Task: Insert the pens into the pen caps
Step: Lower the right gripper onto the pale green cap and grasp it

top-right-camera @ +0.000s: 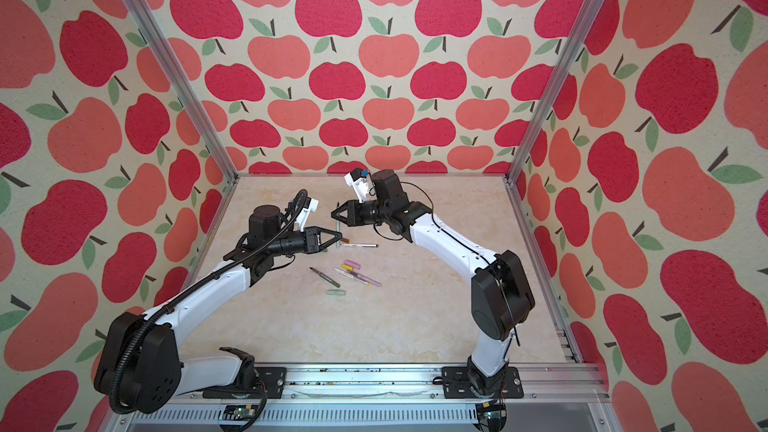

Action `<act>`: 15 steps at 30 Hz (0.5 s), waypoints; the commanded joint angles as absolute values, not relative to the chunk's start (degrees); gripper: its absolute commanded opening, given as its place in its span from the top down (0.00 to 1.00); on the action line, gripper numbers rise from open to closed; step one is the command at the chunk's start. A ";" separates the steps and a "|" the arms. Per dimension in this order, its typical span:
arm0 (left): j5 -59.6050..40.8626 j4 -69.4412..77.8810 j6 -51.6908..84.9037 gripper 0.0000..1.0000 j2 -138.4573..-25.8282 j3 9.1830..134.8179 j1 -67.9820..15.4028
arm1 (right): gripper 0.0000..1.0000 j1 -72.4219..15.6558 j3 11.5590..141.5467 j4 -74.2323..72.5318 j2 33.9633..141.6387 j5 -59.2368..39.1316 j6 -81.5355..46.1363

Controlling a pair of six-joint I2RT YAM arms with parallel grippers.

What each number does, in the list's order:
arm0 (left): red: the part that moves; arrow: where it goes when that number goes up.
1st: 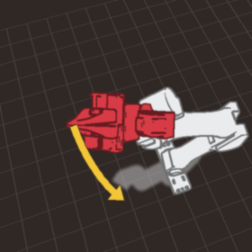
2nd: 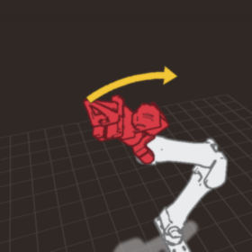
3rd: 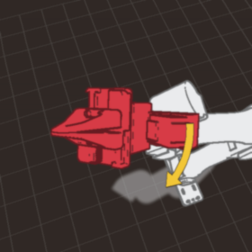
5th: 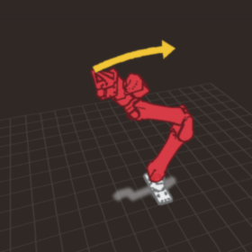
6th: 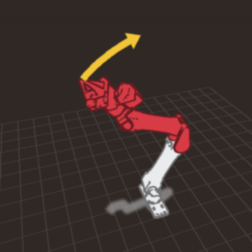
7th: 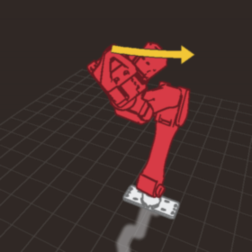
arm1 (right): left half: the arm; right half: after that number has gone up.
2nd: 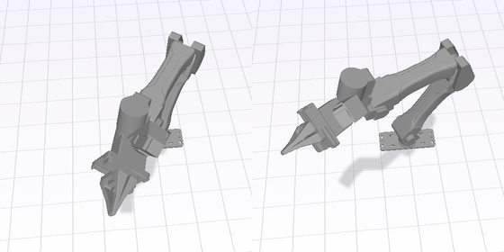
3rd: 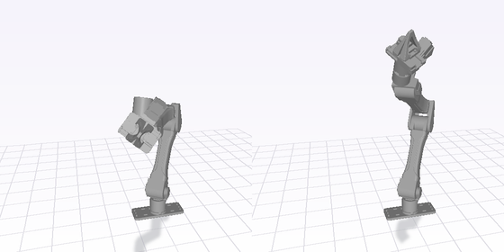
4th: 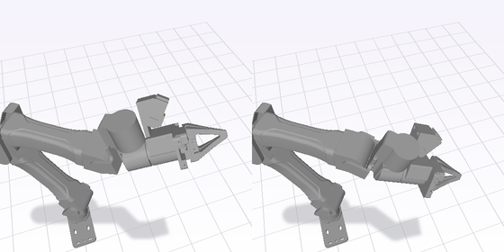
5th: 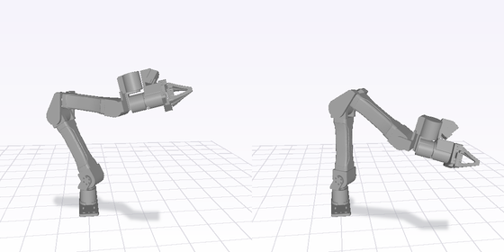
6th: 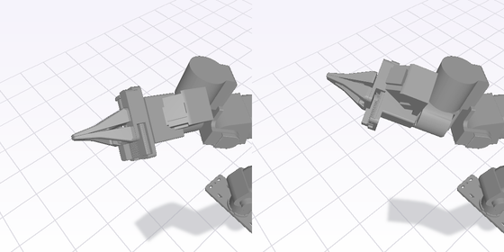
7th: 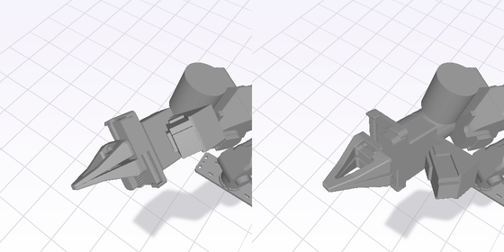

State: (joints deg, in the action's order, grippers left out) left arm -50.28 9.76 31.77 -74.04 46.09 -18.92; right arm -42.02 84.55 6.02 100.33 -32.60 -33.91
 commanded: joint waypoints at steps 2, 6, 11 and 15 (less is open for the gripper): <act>-49.29 9.61 31.98 0.94 -75.36 47.44 -18.72 | 0.92 -43.07 84.28 4.39 100.20 -35.59 -33.01; -48.98 9.38 31.99 0.99 -75.42 47.46 -18.63 | 0.92 -43.07 84.46 4.70 100.04 -35.47 -32.81; -47.51 6.71 30.73 1.00 -74.06 47.45 -18.03 | 0.76 -43.07 85.07 5.91 99.45 -34.48 -31.85; -45.66 1.93 28.95 1.00 -71.74 47.61 -16.69 | 0.57 -42.89 85.52 7.86 98.57 -33.37 -30.73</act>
State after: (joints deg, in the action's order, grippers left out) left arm -48.36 6.70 31.16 -73.84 46.13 -17.85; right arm -42.39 84.53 6.28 100.31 -32.73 -32.29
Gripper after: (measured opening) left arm 0.133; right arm 0.413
